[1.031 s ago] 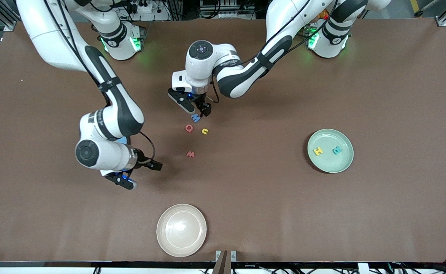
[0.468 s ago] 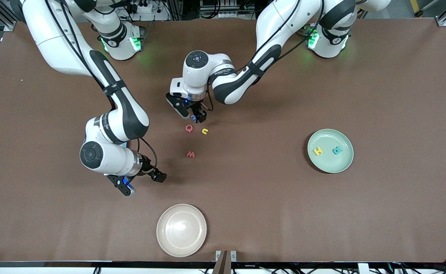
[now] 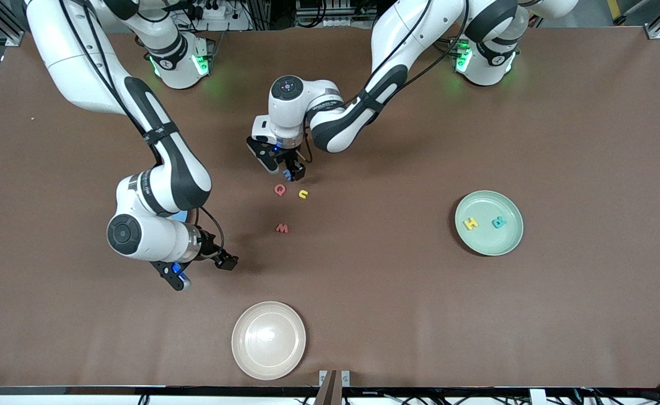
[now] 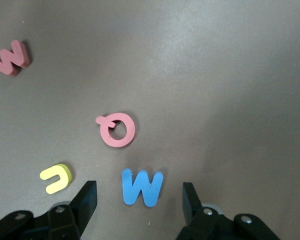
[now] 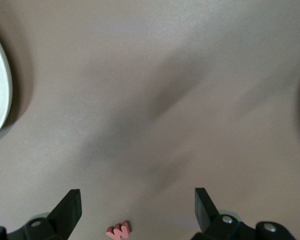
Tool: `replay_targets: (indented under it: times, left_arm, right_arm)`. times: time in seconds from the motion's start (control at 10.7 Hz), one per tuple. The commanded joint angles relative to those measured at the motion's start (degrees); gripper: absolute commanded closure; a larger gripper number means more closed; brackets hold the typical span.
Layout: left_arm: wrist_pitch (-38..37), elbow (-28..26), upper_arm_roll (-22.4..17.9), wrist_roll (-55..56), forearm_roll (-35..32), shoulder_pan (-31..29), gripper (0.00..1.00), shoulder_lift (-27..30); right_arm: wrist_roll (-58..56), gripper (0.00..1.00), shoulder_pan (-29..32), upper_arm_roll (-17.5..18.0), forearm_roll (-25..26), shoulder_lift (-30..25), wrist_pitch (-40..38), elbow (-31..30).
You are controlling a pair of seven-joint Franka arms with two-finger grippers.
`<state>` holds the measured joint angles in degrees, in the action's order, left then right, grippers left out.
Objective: Sort upper and lower case letters into plates
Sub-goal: 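Grasp the blue W with the left gripper while the right gripper reaches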
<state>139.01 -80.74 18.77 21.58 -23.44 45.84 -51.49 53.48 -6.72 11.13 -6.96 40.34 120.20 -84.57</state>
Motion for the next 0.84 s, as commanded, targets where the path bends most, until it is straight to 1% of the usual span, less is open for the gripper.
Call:
replay_targets:
  times: [0.0, 0.56, 0.75]
  left_arm:
    - [0.21, 1.38, -1.10, -1.28, -1.35, 1.61, 0.25, -1.59]
    - [0.21, 1.81, -1.89, -1.19, -1.17, 2.32, 0.25, -3.88]
    - [0.21, 1.90, -1.98, -1.46, -1.17, 2.32, 0.34, -3.88]
  right_arm:
    - [1.10, 0.00, 0.48, 0.47, -0.07, 0.18, -0.66, 0.46]
    - [1.28, 0.00, 0.65, -0.76, 0.11, 0.45, -1.46, 0.46]
    - [3.02, 0.00, 0.65, -0.85, -0.33, 0.36, -1.55, 0.54]
